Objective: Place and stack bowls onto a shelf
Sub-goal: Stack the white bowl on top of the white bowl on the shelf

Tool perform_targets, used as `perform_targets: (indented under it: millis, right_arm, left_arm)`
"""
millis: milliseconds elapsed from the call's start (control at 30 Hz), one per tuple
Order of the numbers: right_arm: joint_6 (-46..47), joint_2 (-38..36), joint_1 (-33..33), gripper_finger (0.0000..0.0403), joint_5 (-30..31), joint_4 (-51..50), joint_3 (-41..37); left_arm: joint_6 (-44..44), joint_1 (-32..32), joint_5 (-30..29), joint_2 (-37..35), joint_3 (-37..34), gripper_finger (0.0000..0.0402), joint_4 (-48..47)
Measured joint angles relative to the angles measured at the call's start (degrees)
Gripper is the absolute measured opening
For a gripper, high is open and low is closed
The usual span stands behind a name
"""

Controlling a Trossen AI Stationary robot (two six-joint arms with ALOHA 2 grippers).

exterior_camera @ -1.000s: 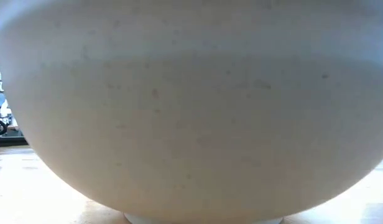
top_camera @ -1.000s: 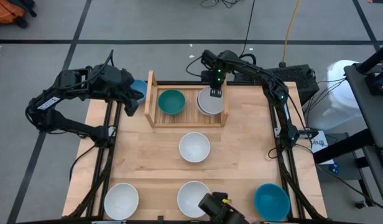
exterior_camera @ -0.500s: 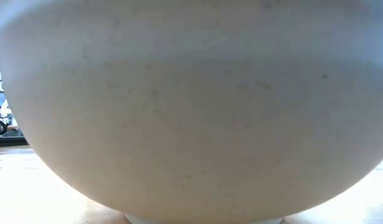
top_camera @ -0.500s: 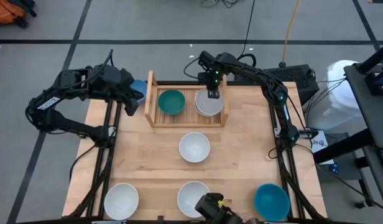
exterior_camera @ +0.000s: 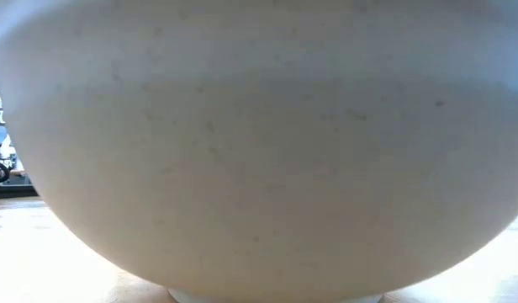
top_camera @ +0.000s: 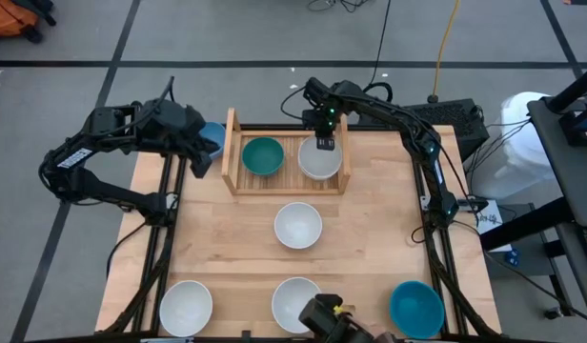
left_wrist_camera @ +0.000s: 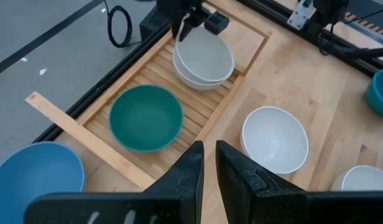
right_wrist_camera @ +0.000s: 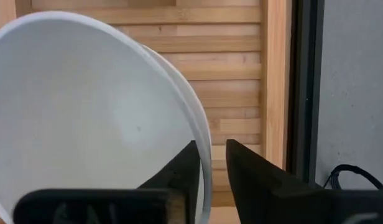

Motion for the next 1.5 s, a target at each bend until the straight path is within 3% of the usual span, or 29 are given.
perform_targets:
  millis: [333,767,1067,1300,1500]
  right_arm:
    - [-2.1,-7.1,1.9,0.0093,0.7,0.0,0.0]
    - [-0.8,-28.6,4.9,0.0093,4.7,2.0,0.0]
    - [3.3,-37.6,4.9,0.0093,4.7,1.9,0.0]
    - [3.3,-41.6,4.9,0.0093,4.8,1.0,0.0]
    - [3.3,-42.9,4.8,0.0093,5.0,-0.7,0.0]
  left_arm:
    - [-0.6,0.0,0.0,0.0,0.0,0.0047,-5.6]
    - [8.8,-0.2,0.3,4.2,0.0,0.0047,-3.4]
    - [23.5,2.9,-1.5,13.5,0.0,0.0047,12.6]
    - [25.0,7.9,6.5,20.0,0.0,0.0025,22.8]
    - [24.0,10.1,8.7,25.5,0.0,0.0004,31.5]
